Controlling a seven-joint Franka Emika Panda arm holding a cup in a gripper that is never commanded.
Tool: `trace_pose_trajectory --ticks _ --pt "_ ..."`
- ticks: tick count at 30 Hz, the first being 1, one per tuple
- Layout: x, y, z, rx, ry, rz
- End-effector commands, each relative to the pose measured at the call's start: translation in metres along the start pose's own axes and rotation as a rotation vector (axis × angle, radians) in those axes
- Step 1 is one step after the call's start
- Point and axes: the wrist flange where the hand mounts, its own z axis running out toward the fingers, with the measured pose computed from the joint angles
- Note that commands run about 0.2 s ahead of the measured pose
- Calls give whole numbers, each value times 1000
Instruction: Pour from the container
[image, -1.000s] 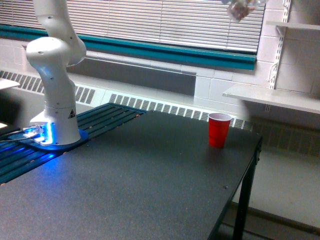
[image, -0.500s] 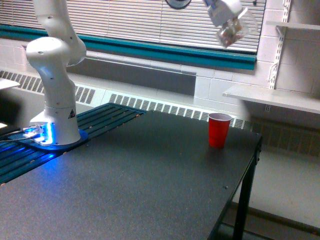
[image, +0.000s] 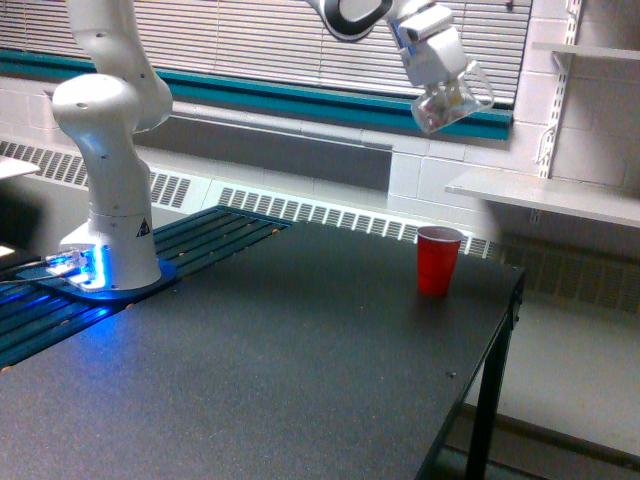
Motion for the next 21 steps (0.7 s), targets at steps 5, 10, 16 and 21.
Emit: trace_pose_trajectory --ticks 5,10,16,21 --pt "-30 3 29 -1 -73 -57" --pt "-40 0 42 9 -113 -45" --pt "-50 1 56 8 -162 -53" --pt "-56 1 70 -3 -205 -53"
